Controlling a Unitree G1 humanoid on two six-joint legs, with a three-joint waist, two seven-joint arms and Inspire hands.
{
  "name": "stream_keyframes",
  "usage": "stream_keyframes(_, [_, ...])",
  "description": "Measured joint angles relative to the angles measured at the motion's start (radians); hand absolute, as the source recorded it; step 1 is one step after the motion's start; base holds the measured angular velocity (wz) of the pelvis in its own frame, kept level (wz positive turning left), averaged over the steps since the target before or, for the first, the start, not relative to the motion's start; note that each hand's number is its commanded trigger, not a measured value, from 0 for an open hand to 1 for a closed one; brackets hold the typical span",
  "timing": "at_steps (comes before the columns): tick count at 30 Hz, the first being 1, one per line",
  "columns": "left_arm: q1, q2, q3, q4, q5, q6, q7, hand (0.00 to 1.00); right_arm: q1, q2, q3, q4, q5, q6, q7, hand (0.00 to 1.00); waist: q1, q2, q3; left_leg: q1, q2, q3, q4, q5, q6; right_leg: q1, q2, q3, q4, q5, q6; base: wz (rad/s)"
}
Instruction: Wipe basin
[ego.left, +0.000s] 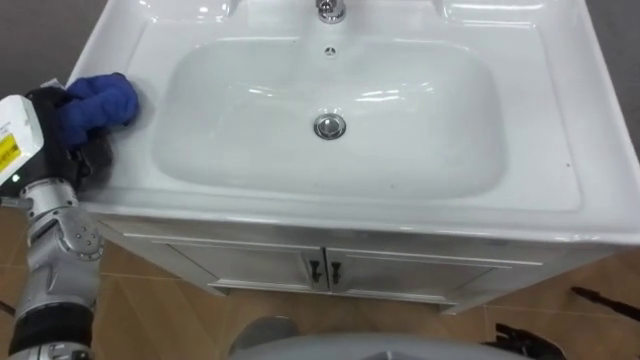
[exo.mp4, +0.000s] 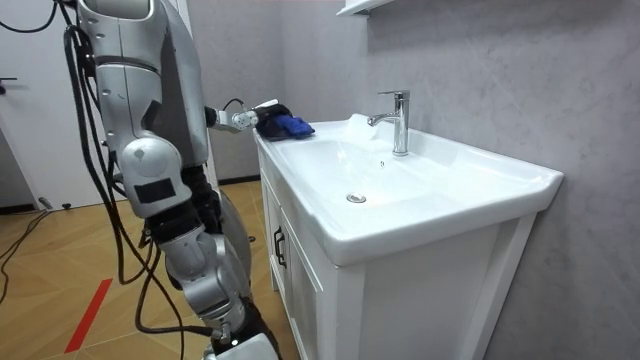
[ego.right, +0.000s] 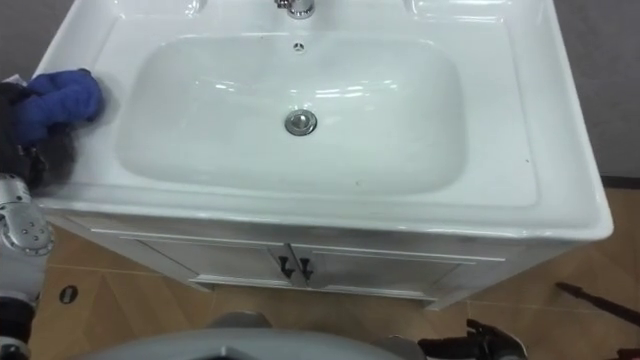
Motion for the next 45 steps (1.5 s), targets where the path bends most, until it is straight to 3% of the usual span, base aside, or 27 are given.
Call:
stream_keyframes(20, [0.007,-0.001,0.000,-0.014,-0.008,-0.002,0.021,0.00,-0.004,0.004,-0.001,0.023,0.035,0.000,0.002,0.00,-0.020,-0.006,-0.0024,0.000,0.000,-0.001,0.002,0.000,0.000,0.000,0.001,0.003,-0.002,-0.001,0.001,0.00])
stream_keyframes(39, [0.007,-0.001,-0.002,-0.080,-0.044,0.000,0.020,0.00,-0.005,0.000,-0.007,0.021,0.072,-0.005,0.001,0.00,-0.033,0.017,0.0057,-0.002,0.000,0.000,0.001,-0.003,0.005,-0.002,-0.004,0.005,0.000,-0.002,0.006,0.00])
stream_keyframes(45, [0.007,0.000,-0.001,-0.134,-0.044,0.000,0.021,0.00,-0.003,-0.004,-0.014,0.022,0.067,-0.010,0.000,0.00,-0.034,0.028,0.0026,-0.001,-0.003,0.001,0.000,-0.006,0.010,-0.003,-0.008,0.007,0.000,-0.001,0.013,0.00])
